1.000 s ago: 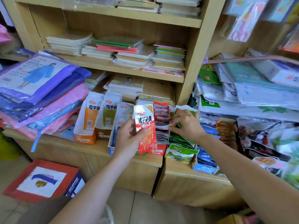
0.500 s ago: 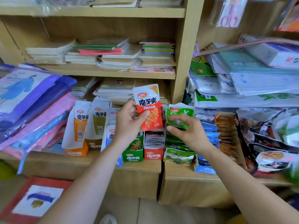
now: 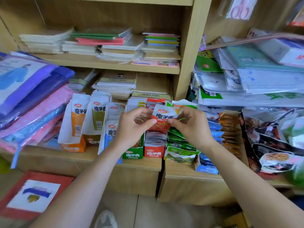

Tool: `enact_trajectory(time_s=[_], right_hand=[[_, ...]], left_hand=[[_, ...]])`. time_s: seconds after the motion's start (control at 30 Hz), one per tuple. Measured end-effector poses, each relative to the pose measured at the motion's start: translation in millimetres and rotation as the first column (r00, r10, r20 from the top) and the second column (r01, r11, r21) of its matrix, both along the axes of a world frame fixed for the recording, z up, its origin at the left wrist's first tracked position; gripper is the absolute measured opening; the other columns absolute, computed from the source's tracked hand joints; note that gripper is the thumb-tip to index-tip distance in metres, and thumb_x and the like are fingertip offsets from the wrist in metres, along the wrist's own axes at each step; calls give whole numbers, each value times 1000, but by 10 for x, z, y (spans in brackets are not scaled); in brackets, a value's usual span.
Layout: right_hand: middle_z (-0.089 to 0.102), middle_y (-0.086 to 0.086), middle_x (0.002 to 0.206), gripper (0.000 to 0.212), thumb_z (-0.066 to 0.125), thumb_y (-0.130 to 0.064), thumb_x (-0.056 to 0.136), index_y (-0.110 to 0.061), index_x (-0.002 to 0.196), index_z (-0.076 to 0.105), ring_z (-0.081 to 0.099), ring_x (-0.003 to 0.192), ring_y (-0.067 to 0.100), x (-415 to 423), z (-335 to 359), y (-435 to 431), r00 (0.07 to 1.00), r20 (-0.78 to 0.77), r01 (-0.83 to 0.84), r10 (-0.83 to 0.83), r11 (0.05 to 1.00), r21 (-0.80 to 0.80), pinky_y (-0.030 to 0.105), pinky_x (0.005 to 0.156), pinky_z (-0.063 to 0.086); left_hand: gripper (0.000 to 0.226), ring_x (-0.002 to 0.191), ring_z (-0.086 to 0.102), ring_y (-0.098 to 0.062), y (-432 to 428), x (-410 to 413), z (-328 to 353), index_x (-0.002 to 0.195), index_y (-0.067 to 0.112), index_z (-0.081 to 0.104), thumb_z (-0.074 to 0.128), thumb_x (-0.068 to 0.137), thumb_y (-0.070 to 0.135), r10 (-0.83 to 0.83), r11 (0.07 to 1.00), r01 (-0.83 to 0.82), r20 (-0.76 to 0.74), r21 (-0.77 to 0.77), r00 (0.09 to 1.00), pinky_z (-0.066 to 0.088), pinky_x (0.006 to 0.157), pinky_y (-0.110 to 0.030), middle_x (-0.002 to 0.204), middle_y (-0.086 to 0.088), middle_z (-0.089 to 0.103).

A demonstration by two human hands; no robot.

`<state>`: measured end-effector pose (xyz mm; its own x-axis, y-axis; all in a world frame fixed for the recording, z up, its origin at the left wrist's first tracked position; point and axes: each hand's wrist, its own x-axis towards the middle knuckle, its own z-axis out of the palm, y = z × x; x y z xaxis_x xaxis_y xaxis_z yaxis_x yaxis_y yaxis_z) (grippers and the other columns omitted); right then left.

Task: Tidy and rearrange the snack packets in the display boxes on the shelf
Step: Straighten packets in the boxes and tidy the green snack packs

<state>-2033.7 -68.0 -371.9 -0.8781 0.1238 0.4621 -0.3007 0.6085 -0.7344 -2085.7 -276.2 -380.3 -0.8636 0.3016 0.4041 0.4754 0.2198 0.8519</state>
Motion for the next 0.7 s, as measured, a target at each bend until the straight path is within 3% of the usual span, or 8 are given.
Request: enact_trajectory(time_s=[0.13, 0.27, 0.47, 0.57, 0.7], right_hand=[[66, 8, 66, 20, 80, -18, 83, -3, 78, 68, 60, 59, 24, -4, -82, -81, 998, -56, 9, -4, 996, 92, 36, 58, 49], [67, 2, 70, 12, 84, -11, 76, -10, 76, 72, 58, 63, 19, -13, -140, -106, 998, -56, -26, 38, 976, 214, 30, 57, 44], [66, -10, 89, 25, 85, -17, 76, -17, 100, 76, 57, 83, 1, 69, -151, -78, 992, 13, -124, 125, 957, 262, 11, 76, 41], [66, -4, 100, 29, 85, -27, 76, -18, 102, 76, 59, 96, 17, 82, -211, -35, 996, -50, -45, 69, 921, 387, 24, 92, 39], [65, -1, 110, 37, 83, -35, 77, -17, 108, 74, 58, 101, 23, 60, -258, 6, 999, -44, -7, 28, 905, 424, 39, 91, 46]], left_hand=[[29, 90, 71, -10, -76, 107, 126, 106, 29, 73, 81, 82, 13, -22, 997, 24, -29, 75, 999, 56, 79, -22, 96, 13, 75], [15, 87, 72, -10, -119, 177, 133, 95, 21, 78, 78, 85, 9, -69, 997, 71, -45, 31, 997, 56, 77, -22, 90, 10, 76], [9, 76, 72, -10, -109, 155, -105, 87, 20, 80, 81, 83, 12, 1, 995, -8, -71, -102, 997, 59, 74, -33, 81, 11, 76], [9, 74, 71, -10, -86, 124, -206, 89, 21, 80, 82, 82, 15, 23, 987, -42, -120, -152, 992, 59, 71, -34, 81, 12, 75], [25, 72, 68, -3, -118, 138, -227, 103, 27, 78, 85, 79, 25, -3, 965, -23, -102, -260, 995, 55, 67, -16, 85, 16, 72]])
